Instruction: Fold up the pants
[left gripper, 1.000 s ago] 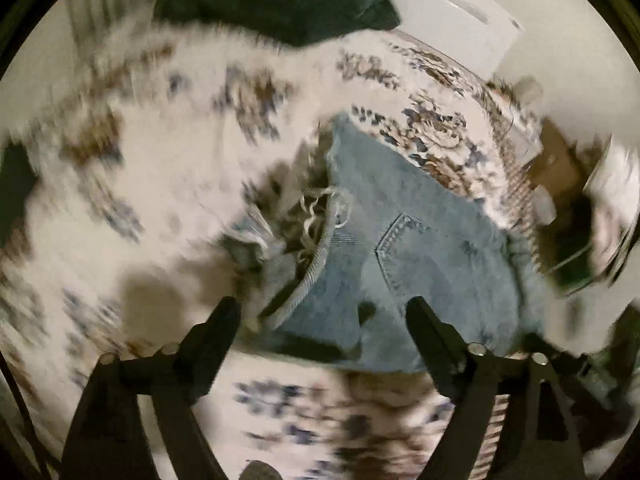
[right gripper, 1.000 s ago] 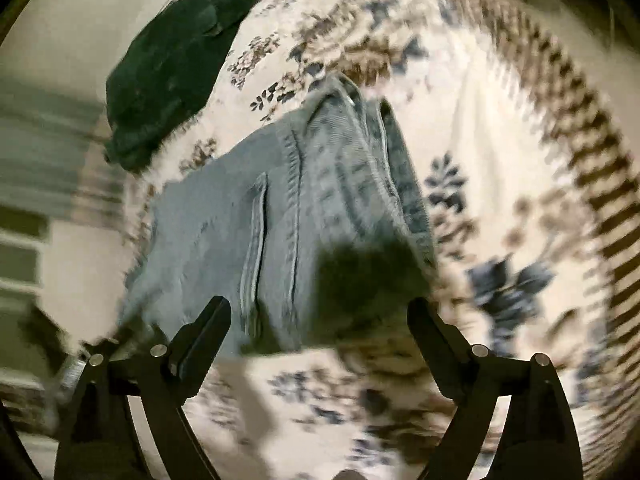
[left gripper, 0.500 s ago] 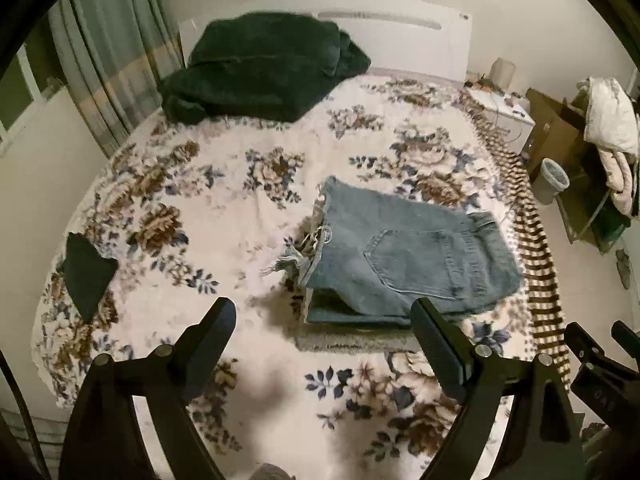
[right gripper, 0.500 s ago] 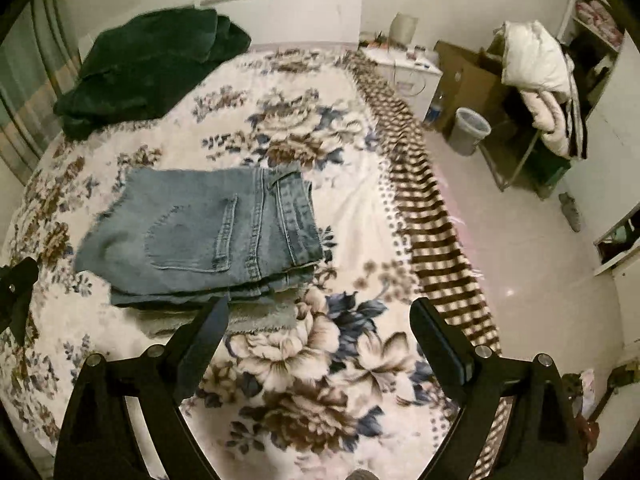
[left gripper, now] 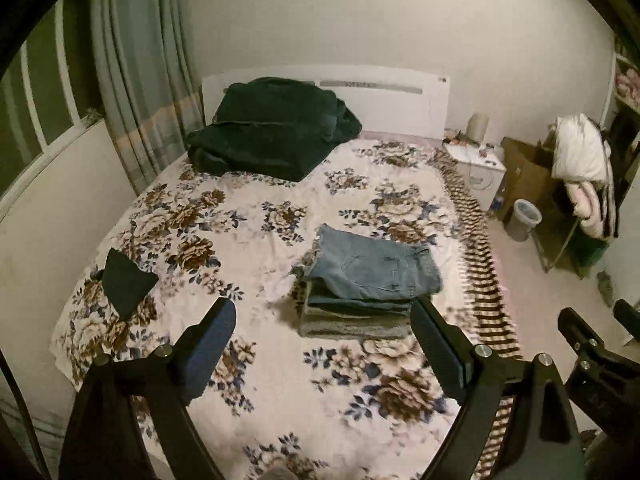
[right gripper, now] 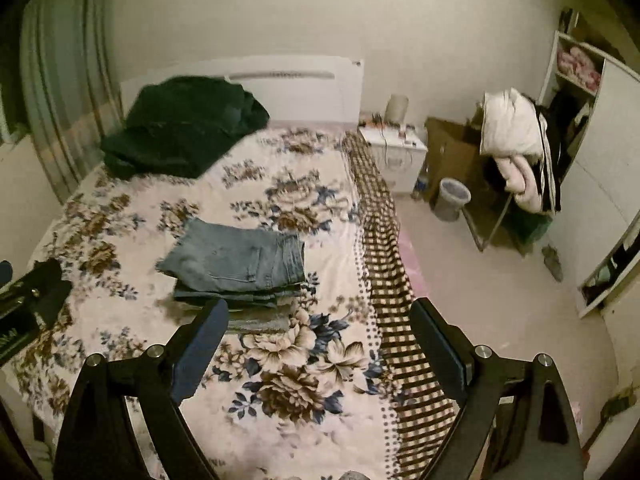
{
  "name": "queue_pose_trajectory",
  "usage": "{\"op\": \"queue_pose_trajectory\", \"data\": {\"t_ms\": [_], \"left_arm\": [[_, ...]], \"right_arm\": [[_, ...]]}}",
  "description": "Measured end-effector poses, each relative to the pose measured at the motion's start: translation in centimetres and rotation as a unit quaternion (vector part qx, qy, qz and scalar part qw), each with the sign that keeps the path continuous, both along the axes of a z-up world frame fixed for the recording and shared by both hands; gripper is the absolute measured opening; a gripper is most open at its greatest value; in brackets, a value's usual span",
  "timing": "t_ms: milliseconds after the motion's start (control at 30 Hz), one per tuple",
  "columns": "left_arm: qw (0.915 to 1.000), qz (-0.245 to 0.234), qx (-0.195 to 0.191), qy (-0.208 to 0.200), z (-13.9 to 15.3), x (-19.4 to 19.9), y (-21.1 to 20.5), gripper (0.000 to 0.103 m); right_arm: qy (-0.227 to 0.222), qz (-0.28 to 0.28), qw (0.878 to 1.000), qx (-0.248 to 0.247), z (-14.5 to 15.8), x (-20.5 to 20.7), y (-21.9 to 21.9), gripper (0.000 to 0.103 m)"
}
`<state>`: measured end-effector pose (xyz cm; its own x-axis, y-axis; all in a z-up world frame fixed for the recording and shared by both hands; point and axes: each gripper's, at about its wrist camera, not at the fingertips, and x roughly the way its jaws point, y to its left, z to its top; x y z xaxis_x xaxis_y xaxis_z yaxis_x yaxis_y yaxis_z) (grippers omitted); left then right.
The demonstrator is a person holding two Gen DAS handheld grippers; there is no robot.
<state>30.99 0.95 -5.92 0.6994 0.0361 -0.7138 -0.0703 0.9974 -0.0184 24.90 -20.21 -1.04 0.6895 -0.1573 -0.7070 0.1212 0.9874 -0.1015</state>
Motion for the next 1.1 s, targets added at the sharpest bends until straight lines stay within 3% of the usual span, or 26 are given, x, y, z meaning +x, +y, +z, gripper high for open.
{"op": "queue_pose_trajectory", "data": {"t_ms": [133,200,533,1100], "left_arm": [[0.9997,0.014,0.001,-0.018,2.8,-4.5,0.2,0.089],[0.9995,0.021,0.003,-0.025,3.6,-6.0,0.1,0.103],[0.9973,0.043,0.014,-0.058,7.2,-12.6,0.3,0.103],[0.9975,0.0,0.027,-0.065,8.6,-15.5,1.3,0.103]], "right_arm": [[-0.023,0.018,0.999,0.012,4.2,-5.7,0.0,0.098],[-0.032,0.025,0.999,0.012,5.5,-7.8,0.1,0.1],[-0.064,0.039,0.997,0.021,11.4,-17.0,-0.5,0.102],[-0.072,0.035,0.997,0.02,15.2,-21.5,2.2,0.102]]}}
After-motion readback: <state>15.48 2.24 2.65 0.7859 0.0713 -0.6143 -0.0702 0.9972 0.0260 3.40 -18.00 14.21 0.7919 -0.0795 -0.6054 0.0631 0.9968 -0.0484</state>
